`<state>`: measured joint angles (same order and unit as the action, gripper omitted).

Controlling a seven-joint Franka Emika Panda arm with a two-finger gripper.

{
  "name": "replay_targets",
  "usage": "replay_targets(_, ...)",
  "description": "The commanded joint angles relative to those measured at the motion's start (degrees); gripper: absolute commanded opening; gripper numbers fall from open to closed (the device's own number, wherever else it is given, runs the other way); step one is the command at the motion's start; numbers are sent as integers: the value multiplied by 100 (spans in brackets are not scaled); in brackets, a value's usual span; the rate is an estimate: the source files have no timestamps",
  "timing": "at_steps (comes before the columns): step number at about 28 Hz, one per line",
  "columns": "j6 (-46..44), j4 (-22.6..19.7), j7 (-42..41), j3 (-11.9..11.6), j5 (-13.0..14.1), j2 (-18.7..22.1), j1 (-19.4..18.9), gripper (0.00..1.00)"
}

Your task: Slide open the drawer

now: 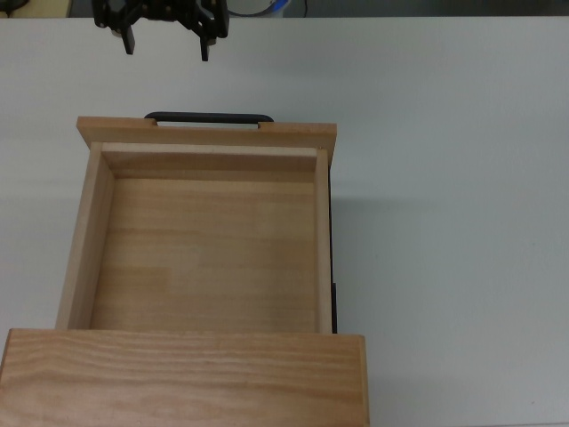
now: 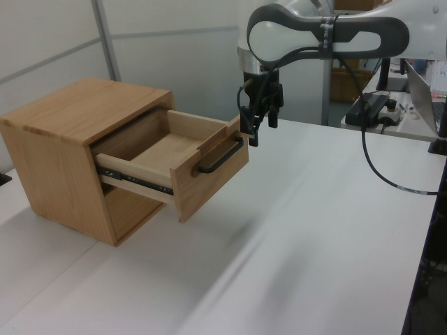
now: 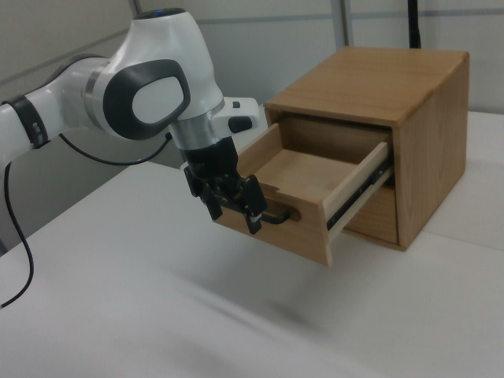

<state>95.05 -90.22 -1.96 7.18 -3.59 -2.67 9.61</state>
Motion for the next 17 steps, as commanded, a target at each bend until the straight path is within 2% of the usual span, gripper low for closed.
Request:
replay_targets(1,-206,154,90,11,-81,-67,-12,100)
replay_targets(17,-206,154,99,11,-63,-76,-12,100)
